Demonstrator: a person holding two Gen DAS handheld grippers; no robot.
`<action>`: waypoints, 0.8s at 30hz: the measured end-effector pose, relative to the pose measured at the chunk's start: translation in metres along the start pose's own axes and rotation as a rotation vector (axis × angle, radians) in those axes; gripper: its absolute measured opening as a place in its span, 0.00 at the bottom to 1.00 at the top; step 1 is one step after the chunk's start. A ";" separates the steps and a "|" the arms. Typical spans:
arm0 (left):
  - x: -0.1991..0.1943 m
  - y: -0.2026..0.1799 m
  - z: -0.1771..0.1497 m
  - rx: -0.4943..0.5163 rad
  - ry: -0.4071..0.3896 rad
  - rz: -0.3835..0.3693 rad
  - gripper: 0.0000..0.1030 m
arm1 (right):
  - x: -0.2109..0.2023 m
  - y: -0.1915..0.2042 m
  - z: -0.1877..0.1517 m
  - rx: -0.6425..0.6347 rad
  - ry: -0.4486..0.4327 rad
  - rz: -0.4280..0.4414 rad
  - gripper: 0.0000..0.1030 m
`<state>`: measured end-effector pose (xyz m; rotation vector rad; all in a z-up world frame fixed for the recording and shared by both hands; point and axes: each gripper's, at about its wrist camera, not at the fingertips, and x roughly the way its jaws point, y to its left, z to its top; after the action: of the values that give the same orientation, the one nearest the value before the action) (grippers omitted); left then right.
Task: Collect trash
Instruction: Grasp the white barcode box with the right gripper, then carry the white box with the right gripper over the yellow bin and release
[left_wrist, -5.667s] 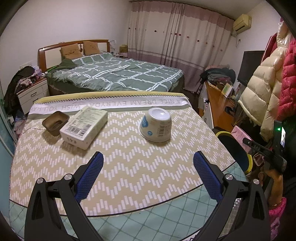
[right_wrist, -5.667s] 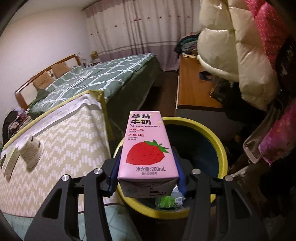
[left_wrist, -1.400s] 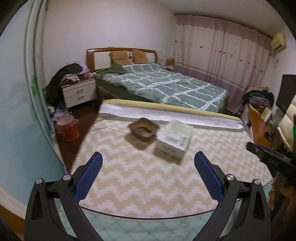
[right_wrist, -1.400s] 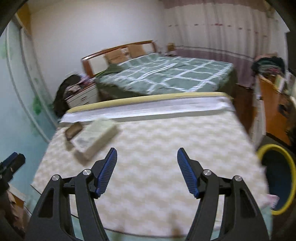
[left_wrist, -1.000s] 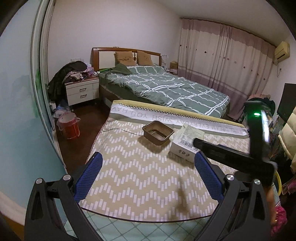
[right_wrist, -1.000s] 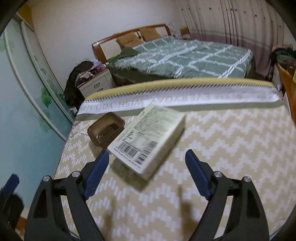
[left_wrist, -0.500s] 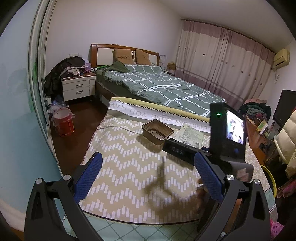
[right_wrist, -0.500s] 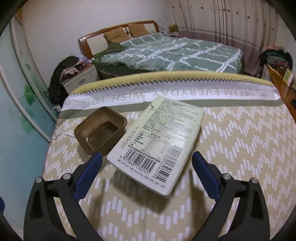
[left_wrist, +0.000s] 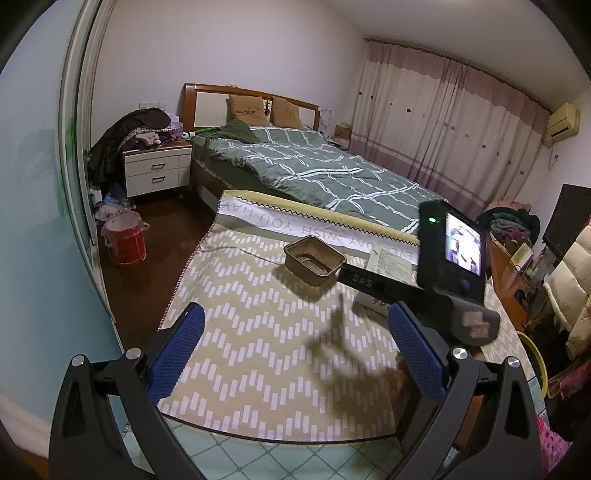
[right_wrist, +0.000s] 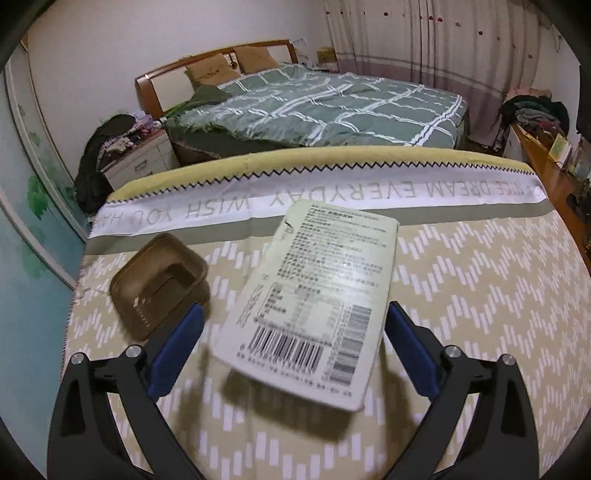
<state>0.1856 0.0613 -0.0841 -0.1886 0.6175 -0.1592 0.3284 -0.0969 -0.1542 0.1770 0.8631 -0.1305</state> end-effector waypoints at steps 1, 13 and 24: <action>-0.001 -0.001 0.000 0.003 0.000 -0.001 0.95 | 0.004 -0.001 0.001 0.005 0.008 -0.001 0.89; -0.006 -0.014 -0.001 0.022 -0.002 -0.017 0.95 | -0.012 -0.061 -0.011 -0.050 0.057 0.025 0.66; -0.002 -0.042 -0.006 0.060 0.018 -0.043 0.95 | -0.111 -0.173 -0.058 0.021 -0.078 0.041 0.66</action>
<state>0.1771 0.0202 -0.0784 -0.1428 0.6263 -0.2212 0.1824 -0.2490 -0.1239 0.2077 0.7802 -0.1074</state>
